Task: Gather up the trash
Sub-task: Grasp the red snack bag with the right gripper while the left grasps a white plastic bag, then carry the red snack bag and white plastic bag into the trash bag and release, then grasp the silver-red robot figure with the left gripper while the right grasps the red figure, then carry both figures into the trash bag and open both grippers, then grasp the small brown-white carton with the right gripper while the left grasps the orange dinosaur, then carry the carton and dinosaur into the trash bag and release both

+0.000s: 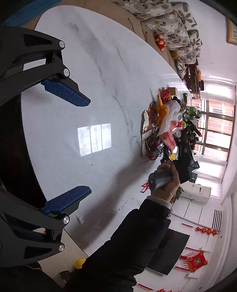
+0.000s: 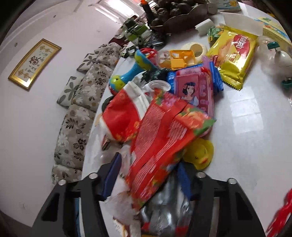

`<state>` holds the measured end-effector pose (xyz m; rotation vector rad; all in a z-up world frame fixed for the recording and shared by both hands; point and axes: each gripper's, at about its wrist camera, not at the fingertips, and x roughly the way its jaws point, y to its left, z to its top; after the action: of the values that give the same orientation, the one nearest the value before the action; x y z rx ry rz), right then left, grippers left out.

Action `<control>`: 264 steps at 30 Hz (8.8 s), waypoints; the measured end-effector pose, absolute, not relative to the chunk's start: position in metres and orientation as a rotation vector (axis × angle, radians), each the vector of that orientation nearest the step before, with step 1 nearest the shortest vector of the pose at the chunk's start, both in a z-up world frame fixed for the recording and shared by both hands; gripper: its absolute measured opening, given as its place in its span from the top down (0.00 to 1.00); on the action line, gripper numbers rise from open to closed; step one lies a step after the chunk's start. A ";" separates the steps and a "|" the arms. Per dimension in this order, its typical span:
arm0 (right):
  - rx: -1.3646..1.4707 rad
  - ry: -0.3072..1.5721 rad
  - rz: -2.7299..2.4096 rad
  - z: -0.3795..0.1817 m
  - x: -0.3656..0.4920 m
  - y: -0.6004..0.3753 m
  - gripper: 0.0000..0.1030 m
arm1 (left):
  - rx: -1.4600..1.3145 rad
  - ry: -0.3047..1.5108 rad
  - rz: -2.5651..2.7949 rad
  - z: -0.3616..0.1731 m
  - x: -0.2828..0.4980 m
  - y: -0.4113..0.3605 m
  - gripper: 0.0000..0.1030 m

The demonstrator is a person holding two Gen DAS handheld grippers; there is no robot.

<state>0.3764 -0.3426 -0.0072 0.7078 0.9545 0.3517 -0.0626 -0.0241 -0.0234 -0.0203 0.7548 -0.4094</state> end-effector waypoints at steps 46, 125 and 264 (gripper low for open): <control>0.361 0.883 0.660 -0.006 -0.116 -0.308 0.89 | 0.227 0.669 -0.434 -0.041 -0.214 -0.056 0.90; 0.344 0.798 0.228 0.003 0.058 -0.460 0.68 | 0.046 0.800 -0.110 -0.003 0.156 -0.162 0.31; 0.089 1.296 0.451 -0.208 -0.078 -0.272 0.58 | 0.371 1.305 -0.367 -0.275 -0.147 -0.041 0.23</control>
<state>-0.0784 -0.2721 -0.2079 0.0894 1.2959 0.4514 -0.1474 -0.0408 -0.2751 0.3715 1.3045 -0.3673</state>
